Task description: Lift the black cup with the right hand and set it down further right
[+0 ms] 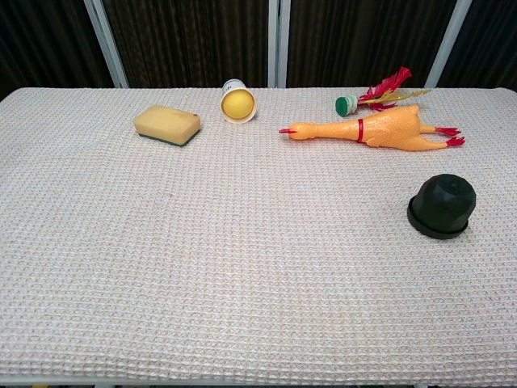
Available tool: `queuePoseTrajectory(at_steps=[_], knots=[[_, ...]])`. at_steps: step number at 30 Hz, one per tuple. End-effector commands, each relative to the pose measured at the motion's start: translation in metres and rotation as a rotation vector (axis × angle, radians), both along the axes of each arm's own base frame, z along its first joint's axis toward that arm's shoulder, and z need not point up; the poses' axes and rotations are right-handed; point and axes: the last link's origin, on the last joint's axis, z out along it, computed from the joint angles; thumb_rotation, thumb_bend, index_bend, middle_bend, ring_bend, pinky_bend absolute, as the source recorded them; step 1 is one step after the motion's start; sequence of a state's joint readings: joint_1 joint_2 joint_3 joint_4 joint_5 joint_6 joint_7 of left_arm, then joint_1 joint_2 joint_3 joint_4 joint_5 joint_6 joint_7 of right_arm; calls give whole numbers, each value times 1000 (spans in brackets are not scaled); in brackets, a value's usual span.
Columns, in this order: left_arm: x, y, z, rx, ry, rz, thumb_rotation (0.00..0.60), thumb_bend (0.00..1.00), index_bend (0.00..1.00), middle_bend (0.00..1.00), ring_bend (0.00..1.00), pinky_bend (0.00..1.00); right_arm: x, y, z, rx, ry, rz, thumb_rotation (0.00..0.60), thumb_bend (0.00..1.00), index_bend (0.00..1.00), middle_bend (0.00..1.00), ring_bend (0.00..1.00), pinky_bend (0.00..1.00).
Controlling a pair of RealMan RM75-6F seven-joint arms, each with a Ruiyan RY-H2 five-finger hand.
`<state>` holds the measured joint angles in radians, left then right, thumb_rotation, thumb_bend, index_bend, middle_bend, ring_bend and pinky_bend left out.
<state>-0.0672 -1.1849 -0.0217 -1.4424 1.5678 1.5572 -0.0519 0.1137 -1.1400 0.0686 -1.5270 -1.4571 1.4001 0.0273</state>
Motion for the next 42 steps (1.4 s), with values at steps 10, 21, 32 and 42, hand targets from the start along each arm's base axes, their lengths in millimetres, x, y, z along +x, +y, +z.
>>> queuePoseTrajectory(at_steps=[10, 21, 32, 42], knots=[[2, 1, 1, -5, 2, -5, 600, 113, 90, 41, 0, 105, -2, 0, -2, 21, -6, -30, 600, 10, 0, 34, 0, 0], [-4, -4, 2, -8, 4, 8, 600, 113, 90, 41, 0, 106, 3, -22, -37, 127, -18, -51, 600, 9, 0, 37, 0, 0], [-6, -2, 0, -4, -5, 9, 600, 113, 90, 41, 0, 106, 27, -49, -90, 259, -28, -32, 600, 9, 0, 37, 0, 0], [-9, -2, 2, -2, -6, 14, 600, 113, 90, 41, 0, 106, 39, -67, -126, 336, -26, -25, 600, 10, 0, 40, 0, 0]])
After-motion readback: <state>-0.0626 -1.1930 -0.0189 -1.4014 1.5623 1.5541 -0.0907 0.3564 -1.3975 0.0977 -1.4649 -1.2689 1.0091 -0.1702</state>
